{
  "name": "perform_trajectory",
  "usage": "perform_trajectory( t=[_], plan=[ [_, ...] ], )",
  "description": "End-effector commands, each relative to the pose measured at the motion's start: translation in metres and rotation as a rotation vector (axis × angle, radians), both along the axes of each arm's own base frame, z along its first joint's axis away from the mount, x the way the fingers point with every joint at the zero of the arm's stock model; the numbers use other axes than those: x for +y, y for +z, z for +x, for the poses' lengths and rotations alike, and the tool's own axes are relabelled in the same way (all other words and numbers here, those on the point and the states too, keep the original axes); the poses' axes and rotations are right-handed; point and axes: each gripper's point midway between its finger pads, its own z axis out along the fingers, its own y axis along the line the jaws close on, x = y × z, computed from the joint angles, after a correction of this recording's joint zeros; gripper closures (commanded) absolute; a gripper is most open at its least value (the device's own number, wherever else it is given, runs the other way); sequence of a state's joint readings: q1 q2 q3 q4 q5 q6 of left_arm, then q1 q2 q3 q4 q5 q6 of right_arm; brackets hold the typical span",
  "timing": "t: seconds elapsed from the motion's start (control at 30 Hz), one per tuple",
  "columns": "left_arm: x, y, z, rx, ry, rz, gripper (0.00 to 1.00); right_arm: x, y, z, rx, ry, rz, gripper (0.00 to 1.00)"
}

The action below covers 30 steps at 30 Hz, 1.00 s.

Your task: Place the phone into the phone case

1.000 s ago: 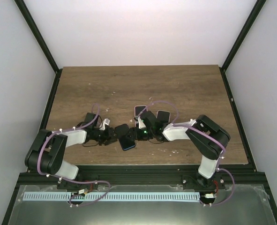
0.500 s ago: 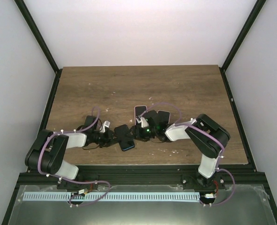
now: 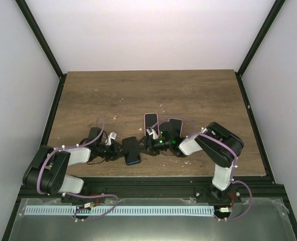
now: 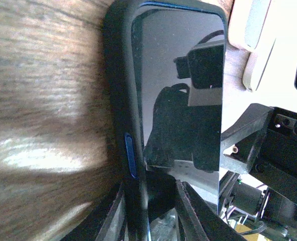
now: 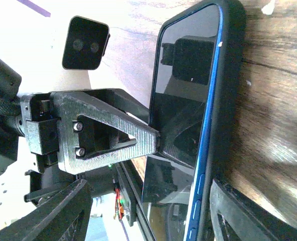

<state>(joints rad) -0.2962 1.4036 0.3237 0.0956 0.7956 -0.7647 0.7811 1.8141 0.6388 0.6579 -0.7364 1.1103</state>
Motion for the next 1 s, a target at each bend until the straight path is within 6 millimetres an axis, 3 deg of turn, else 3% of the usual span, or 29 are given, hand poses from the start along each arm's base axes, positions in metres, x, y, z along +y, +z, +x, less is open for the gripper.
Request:
perform_trajectory(
  t=[0.0, 0.1, 0.33, 0.47, 0.7, 0.97],
  plan=[
    [-0.009, 0.011, -0.011, 0.01, -0.021, -0.068, 0.75, 0.022, 0.062, -0.002, -0.095, 0.079, 0.236, 0.35],
    [-0.009, 0.016, -0.01, 0.001, -0.015, -0.076, 0.79, 0.021, 0.057, -0.005, -0.07, 0.075, 0.245, 0.38],
    [-0.007, 0.003, -0.014, 0.026, -0.007, -0.057, 0.89, 0.015, 0.029, -0.002, -0.065, 0.049, 0.125, 0.44],
    [-0.013, 0.014, -0.013, 0.018, -0.001, -0.125, 0.9, 0.008, 0.013, 0.001, -0.073, 0.026, 0.035, 0.5],
    [-0.021, 0.04, -0.006, -0.043, -0.002, -0.192, 0.86, -0.002, -0.01, 0.002, -0.08, 0.001, -0.055, 0.76],
    [-0.022, 0.039, -0.003, -0.047, 0.011, -0.175, 0.79, -0.006, -0.018, -0.003, -0.066, 0.0, -0.056, 0.85]
  ],
)
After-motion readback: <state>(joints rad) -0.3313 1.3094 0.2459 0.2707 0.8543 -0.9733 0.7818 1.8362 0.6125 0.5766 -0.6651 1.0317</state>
